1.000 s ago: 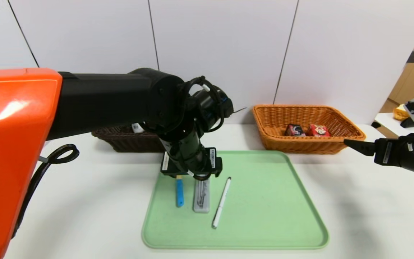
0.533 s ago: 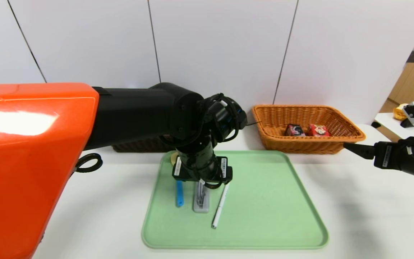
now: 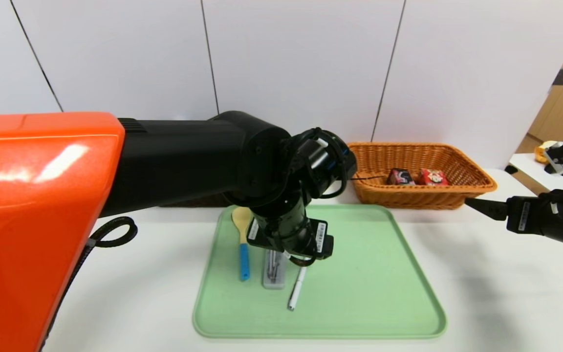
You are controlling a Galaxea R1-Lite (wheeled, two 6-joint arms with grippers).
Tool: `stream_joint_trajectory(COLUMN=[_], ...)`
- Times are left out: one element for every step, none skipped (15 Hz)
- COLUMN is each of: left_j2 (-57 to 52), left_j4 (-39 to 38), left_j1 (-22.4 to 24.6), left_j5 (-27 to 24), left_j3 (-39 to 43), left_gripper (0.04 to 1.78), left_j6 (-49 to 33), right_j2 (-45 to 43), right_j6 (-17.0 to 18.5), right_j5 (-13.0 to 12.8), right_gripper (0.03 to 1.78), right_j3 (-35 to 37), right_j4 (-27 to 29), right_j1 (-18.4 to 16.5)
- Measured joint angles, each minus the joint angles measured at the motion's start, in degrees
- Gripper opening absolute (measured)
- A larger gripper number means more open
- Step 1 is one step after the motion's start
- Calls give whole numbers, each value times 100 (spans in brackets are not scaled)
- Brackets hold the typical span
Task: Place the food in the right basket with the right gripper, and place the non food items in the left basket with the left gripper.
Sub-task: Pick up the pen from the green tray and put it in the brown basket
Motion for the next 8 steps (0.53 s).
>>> stream_joint_trajectory(left_j2=[-22, -30, -27, -10, 22, 65, 116, 161], left_j4=[0, -5, -7, -11, -50, -138, -283, -462], left_j1=[-66, -124, -179, -238, -291, -345, -397, -430], left_j5=[-4, -1, -1, -9, -20, -26, -28, -32], left_j3=[0, 0, 2, 2, 2, 2, 2, 2], left_gripper=[169, 169, 169, 169, 169, 169, 169, 169], left_j6=[182, 304, 367, 404, 422, 433, 450, 502], right_j2=[-2, -4, -4, -6, -11, -13, -17, -24], right_j6=[2, 0, 11, 16, 17, 20, 20, 20], right_j5=[-9, -69, -96, -102, -102, -102, -105, -102], right_gripper=[170, 170, 170, 170, 170, 170, 170, 170], right_j3=[-4, -9, -9, -20, -33, -44, -48, -52], right_j4=[0, -1, 0, 5, 7, 5, 7, 10], right_j1=[2, 5, 5, 5, 5, 6, 17, 30])
